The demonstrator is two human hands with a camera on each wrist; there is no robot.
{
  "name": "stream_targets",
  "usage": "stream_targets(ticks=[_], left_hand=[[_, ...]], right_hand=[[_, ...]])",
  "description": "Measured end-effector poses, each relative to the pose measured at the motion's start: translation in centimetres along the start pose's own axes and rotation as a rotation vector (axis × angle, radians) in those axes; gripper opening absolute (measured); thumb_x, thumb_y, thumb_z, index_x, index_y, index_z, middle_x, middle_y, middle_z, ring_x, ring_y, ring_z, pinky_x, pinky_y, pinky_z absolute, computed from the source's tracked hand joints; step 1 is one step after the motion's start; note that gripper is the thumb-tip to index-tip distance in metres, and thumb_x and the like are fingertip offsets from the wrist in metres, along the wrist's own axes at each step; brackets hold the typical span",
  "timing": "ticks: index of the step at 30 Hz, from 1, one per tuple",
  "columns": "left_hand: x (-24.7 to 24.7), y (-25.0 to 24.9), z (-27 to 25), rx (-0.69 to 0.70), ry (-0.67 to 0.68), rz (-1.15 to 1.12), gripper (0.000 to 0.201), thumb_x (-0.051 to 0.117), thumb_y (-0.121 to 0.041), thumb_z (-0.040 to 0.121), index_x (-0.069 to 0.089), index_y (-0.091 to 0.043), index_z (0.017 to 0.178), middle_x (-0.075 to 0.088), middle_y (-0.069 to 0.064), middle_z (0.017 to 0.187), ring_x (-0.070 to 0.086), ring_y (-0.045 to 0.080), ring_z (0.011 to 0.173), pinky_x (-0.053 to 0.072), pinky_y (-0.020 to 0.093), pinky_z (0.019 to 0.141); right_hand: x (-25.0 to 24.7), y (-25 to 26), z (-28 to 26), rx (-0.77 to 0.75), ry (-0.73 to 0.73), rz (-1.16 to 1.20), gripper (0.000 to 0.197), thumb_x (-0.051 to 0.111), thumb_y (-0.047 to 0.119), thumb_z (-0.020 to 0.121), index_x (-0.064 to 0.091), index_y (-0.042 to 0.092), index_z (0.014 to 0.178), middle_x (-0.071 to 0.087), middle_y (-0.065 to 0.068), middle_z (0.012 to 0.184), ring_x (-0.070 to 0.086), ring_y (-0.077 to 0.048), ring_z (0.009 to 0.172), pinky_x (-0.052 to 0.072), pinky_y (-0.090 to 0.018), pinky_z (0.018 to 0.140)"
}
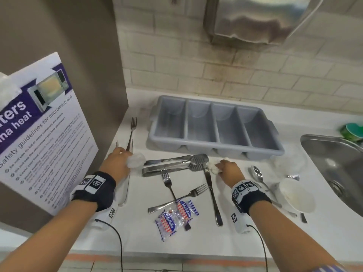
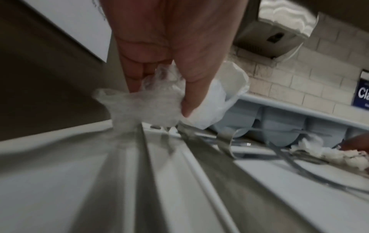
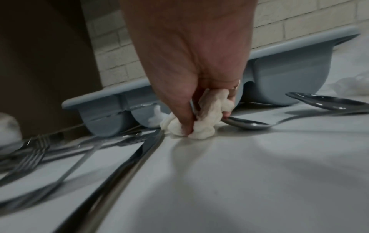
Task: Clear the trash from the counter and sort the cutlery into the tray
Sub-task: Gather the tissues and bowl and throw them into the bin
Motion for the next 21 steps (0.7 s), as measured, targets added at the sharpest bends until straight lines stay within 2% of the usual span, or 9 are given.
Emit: stream_targets(ticks=[3,5,8,10,11,13,16,19,21], left_hand=[[-2.9,-2.1,-2.1,0.085,-0.244,-0.067,0.028,0.051,0.003,0.084,0.068,-0.007,0.104,0.066,0.01,0.107,0.049,0.03,0.116,0.042,0.034,0.098],[-4.8,-4.6,-4.8,0.142,-0.325,-0.221,0.023,0.057,0.0,0.085,0.068,-0.005,0.104,0.057,0.006,0.103,0.048,0.02,0.107,0.039,0.028,0.096],[-3.1,-9.0,-9.2,0.304,0.101,-0.463,0.027,0.065,-0.022,0.081,0.057,-0.042,0.098,0.044,-0.01,0.107,0.048,-0.001,0.094,0.036,0.007,0.087],[0.9,-11.3,-11.4,0.387,0.409,-0.336,0.031,0.053,-0.05,0.071,0.053,-0.049,0.101,0.041,-0.01,0.123,0.044,0.004,0.114,0.035,0.013,0.101],[2.9,-12.1,-12.2,0.424,0.492,-0.231,0.048,0.045,-0.057,0.067,0.056,-0.043,0.111,0.036,-0.007,0.135,0.038,0.01,0.125,0.033,0.02,0.108],[6.0,-13.2,-12.9,0.431,0.529,-0.048,0.05,0.051,-0.046,0.076,0.054,-0.034,0.125,0.024,-0.002,0.149,0.031,0.021,0.134,0.033,0.029,0.113],[7.9,-13.4,-12.9,0.44,0.448,0.045,0.043,0.054,-0.016,0.084,0.056,-0.029,0.125,0.024,0.001,0.151,0.036,0.026,0.127,0.04,0.034,0.108],[7.8,-13.5,-12.4,0.437,0.387,-0.066,0.042,0.051,-0.005,0.085,0.059,-0.024,0.121,0.04,-0.002,0.137,0.044,0.018,0.117,0.045,0.021,0.097],[7.2,-13.3,-11.8,0.426,0.374,-0.187,0.036,0.054,0.0,0.086,0.06,-0.012,0.119,0.051,-0.002,0.121,0.053,0.018,0.107,0.044,0.01,0.085]], right_hand=[[-2.0,-0.3,-0.9,0.01,-0.122,0.195,0.021,0.049,0.0,0.086,0.068,0.004,0.091,0.069,-0.013,0.093,0.064,-0.027,0.085,0.04,-0.024,0.072],[-3.6,-0.8,-2.5,0.01,-0.234,0.342,0.023,0.051,-0.003,0.086,0.066,0.001,0.104,0.063,-0.008,0.099,0.059,-0.02,0.088,0.04,-0.022,0.08],[-4.7,-1.8,-5.7,0.035,-0.377,0.572,0.029,0.055,0.0,0.085,0.062,0.007,0.112,0.063,-0.004,0.112,0.059,-0.025,0.104,0.044,-0.031,0.094],[-5.0,-2.1,-8.6,0.043,-0.428,0.76,0.03,0.057,0.001,0.086,0.061,0.015,0.112,0.061,0.004,0.106,0.059,-0.024,0.105,0.046,-0.036,0.092],[-5.0,-2.3,-10.0,0.05,-0.449,0.814,0.03,0.057,0.001,0.086,0.06,0.017,0.111,0.061,0.005,0.105,0.058,-0.023,0.104,0.047,-0.035,0.091],[-4.7,-2.6,-12.7,0.095,-0.472,0.844,0.032,0.059,-0.001,0.085,0.059,0.012,0.114,0.06,0.001,0.11,0.055,-0.02,0.107,0.045,-0.021,0.095],[-3.5,-3.3,-16.0,0.195,-0.467,0.776,0.035,0.06,-0.001,0.085,0.056,0.005,0.119,0.055,0.003,0.112,0.048,-0.01,0.107,0.035,0.002,0.076],[-3.9,-5.0,-17.9,0.264,-0.511,0.71,0.035,0.058,0.0,0.086,0.054,0.009,0.119,0.055,0.003,0.102,0.05,-0.011,0.094,0.036,0.005,0.068],[-5.5,-7.7,-18.1,0.311,-0.617,0.64,0.038,0.054,0.0,0.085,0.05,0.014,0.12,0.056,0.0,0.101,0.051,-0.015,0.091,0.042,-0.013,0.075]])
Point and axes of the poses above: each hand's wrist, its own z-axis towards the middle knuckle, its own x-axis out of the palm, y = z × x, the point moved 4 cm from there along z, towards the middle knuckle
